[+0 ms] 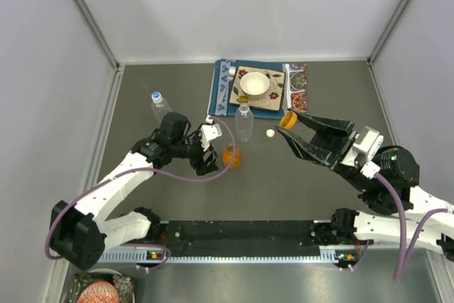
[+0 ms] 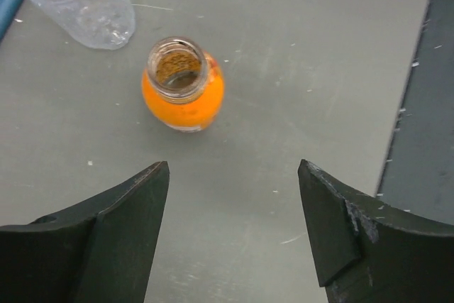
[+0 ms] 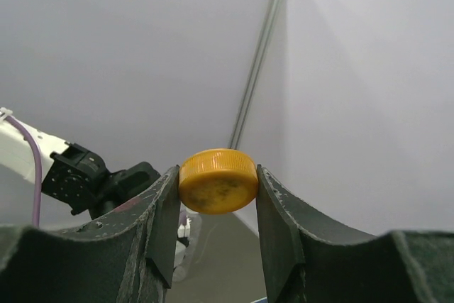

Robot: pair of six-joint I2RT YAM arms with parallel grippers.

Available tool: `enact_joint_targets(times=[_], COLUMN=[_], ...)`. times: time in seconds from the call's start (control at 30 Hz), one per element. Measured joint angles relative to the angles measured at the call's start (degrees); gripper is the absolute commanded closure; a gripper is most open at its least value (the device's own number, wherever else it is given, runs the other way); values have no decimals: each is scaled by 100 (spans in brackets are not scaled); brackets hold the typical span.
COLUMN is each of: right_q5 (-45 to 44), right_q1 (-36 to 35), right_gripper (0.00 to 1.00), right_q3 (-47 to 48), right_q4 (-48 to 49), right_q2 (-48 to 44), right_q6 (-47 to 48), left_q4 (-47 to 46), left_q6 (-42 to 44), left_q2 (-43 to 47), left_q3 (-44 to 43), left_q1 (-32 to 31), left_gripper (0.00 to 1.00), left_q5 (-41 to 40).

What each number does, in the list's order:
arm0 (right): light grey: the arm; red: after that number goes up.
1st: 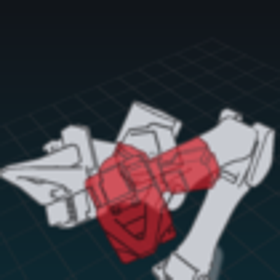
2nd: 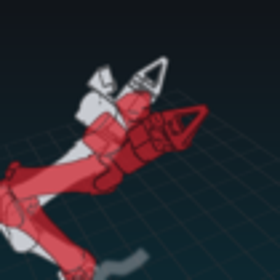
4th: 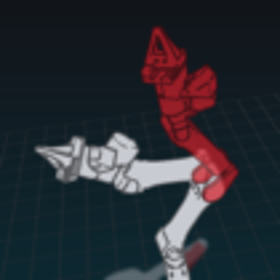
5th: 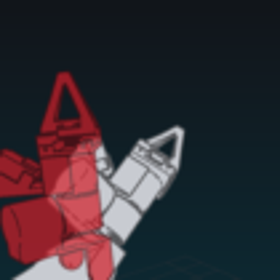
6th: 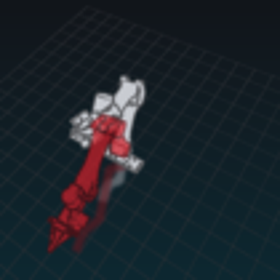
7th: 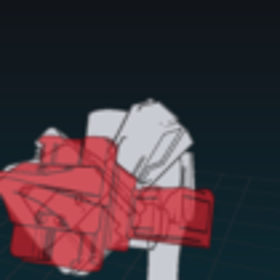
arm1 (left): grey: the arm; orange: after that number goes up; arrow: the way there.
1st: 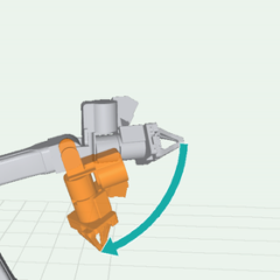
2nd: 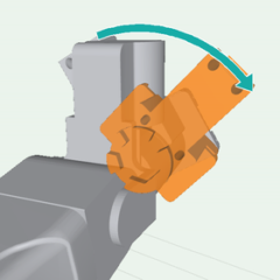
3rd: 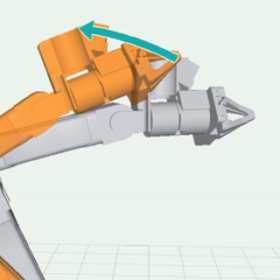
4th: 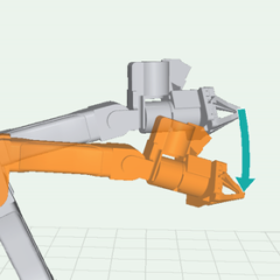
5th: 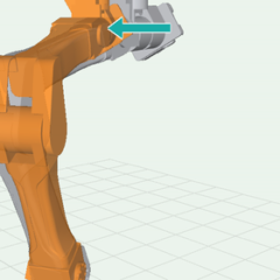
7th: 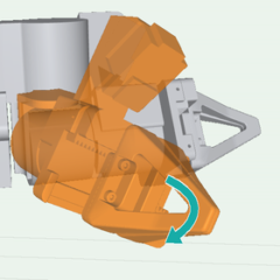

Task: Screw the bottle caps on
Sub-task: Pick up the bottle cap from the center of the board, then adjust the plastic bottle at the center of the board.

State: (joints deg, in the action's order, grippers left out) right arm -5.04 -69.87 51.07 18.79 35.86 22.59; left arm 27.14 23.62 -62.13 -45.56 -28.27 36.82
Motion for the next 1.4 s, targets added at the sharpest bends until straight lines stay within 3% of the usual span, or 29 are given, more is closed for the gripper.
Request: enact_joint_targets(times=[0.1, 0.33, 0.77, 1.23, 1.4], right_q5=[-107, -313, -448, -540, -546], right_q1=[0, 0, 0, 0, 0], right_gripper=[63, 62, 62, 64, 64], right_q3=[-72, -229, -367, -385, -385], right_q4=[-44, -105, -96, -103, -105], right_q2=[-79, -262, -284, -444, -490], right_q6=[-13, 39, 142, 79, -2], left_q4=[-284, -1047, -2031, -2155, -1982], left_q6=[376, 741, 216, 614, 828], left_q2=[-271, -866, -1598, -1790, -1786], left_q3=[26, 26, -17, -109, -105], left_q1=[-35, -68, -269, -782, -833], left_gripper=[2, 2, 3, 41, 67], left_q5=[-210, -177, 284, -264, -448])
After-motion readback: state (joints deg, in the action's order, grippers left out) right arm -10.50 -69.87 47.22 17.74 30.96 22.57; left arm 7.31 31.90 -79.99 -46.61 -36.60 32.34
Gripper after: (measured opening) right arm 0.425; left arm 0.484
